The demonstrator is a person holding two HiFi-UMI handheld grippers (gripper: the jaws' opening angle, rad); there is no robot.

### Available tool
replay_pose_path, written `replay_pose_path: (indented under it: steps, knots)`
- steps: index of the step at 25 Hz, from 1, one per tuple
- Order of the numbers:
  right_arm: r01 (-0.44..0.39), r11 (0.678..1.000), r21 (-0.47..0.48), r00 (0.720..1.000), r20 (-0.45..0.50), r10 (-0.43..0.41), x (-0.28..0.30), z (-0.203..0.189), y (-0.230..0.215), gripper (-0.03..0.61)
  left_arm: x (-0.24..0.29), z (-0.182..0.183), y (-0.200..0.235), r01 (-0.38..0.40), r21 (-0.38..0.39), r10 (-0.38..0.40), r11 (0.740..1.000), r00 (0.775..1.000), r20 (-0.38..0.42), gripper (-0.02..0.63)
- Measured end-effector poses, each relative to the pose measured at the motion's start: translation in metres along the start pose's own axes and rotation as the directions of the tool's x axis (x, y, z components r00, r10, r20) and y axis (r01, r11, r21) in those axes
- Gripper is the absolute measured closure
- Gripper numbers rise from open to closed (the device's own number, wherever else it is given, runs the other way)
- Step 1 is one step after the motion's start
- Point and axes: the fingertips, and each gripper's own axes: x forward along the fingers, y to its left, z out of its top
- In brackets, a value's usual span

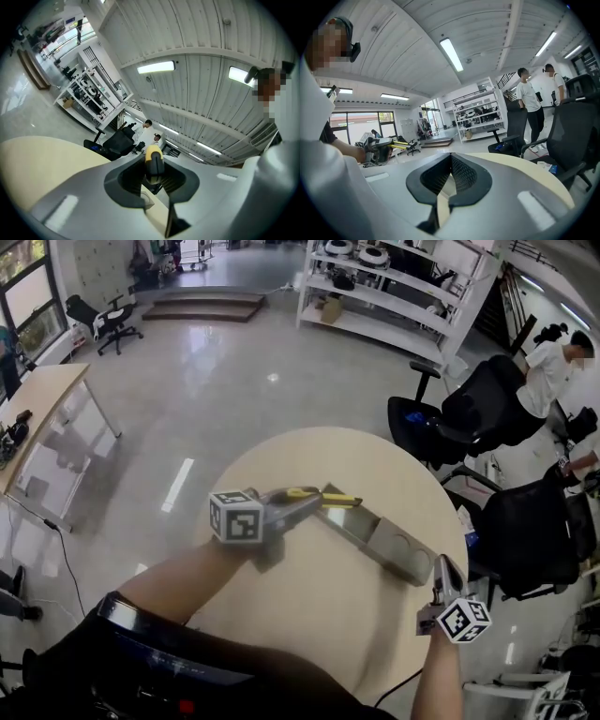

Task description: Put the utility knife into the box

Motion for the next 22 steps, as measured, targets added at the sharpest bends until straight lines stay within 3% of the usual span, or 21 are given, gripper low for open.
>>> replay_pose_path:
  steps: [12, 18, 22]
  knots:
    - [-0.016, 0.999, -0.04, 0.997, -0.072, 0.013, 0.065, -0.017, -0.017, 0.565, 0.038, -0.024, 0.075, -0.023, -0.057, 0.016, 0.998, 0.992, -0.128, 0.545]
    - [-0.036, 0.999, -0.035, 0.994, -0.101, 0.032, 0.106, -0.033, -0.042, 0.565, 0.086, -0.06, 0.117, -0.036, -0.08, 0.015, 0.996, 0.966, -0.257, 0.545]
    - [-0.05, 0.998, -0.032, 0.993, -0.105, 0.047, 0.132, -0.038, -0.051, 0.565, 0.11, -0.087, 0.139, -0.035, -0.119, -0.008, 0.992, 0.937, -0.35, 0.545]
